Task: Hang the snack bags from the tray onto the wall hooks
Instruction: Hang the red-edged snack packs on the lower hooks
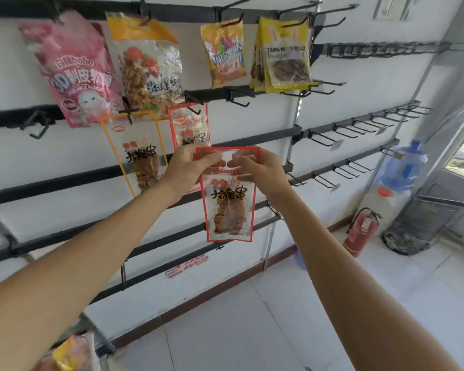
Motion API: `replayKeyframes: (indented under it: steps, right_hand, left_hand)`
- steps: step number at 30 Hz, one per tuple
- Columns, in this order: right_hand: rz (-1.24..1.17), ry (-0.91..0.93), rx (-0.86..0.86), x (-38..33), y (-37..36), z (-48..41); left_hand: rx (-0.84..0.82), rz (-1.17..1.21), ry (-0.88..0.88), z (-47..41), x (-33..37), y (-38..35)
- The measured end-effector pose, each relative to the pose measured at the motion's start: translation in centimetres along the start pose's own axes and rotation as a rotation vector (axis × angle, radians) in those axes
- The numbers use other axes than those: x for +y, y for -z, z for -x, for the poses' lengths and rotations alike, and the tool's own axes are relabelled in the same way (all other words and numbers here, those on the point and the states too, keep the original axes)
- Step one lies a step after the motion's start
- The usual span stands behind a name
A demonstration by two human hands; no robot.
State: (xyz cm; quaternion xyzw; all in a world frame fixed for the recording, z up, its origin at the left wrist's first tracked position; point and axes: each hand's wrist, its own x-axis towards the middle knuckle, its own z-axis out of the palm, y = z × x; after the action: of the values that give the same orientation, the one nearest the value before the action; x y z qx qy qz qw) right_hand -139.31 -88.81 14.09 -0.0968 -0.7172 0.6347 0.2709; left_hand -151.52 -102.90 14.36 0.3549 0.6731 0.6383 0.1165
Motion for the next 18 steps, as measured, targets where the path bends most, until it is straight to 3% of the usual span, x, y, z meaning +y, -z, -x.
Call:
replayKeyframes:
  steps: [7, 10, 13, 18]
  right_hand:
    - [0.017, 0.057, -0.050, 0.9, -2.2, -6.8]
    - [0.002, 0.055, -0.061, 0.9, -2.4, -9.6]
    - [-0.007, 0.068, -0.072, 0.7, -2.8, -12.0]
    - [0.002, 0.102, -0.095, 0.4, -4.0, -15.0]
  left_hand:
    - [0.156, -0.165, -0.177, -3.8, -1.4, 2.5]
    - [0.298, -0.383, -0.306, -5.5, -2.0, 3.0]
    - [0.340, -0.578, -0.490, -6.5, -2.4, 3.7]
    - [0.258, -1.023, -0.610, -6.9, -3.7, 4.2]
